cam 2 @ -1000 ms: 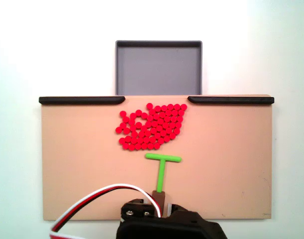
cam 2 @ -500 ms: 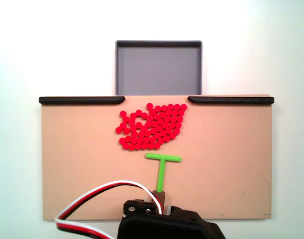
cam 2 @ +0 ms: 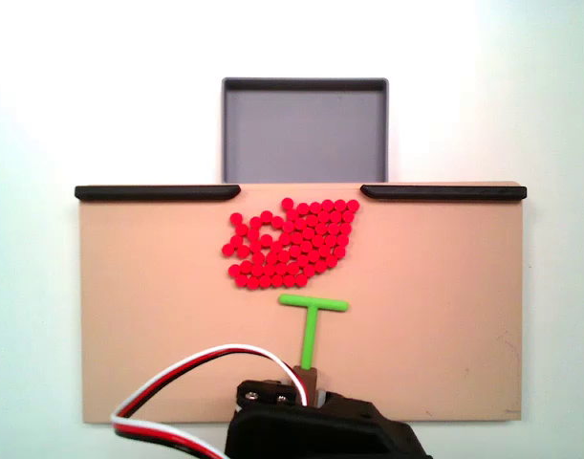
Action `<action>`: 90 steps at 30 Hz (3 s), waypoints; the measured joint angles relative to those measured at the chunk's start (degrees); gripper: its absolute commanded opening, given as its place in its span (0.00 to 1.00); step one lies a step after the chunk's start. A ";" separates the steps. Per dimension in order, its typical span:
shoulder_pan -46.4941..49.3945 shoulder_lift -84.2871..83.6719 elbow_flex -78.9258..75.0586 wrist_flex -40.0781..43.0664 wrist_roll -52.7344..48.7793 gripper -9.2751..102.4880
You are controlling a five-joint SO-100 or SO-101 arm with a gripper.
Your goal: Grasp a green tool by the dark brown handle.
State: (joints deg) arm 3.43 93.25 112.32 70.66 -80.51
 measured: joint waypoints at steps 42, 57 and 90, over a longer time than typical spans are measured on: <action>-1.05 0.00 0.00 0.00 -1.23 0.08; -0.79 2.81 -0.09 2.02 -2.20 0.08; 0.62 5.54 -11.60 13.89 -5.19 0.08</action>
State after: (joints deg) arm 4.04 98.79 100.72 84.55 -85.69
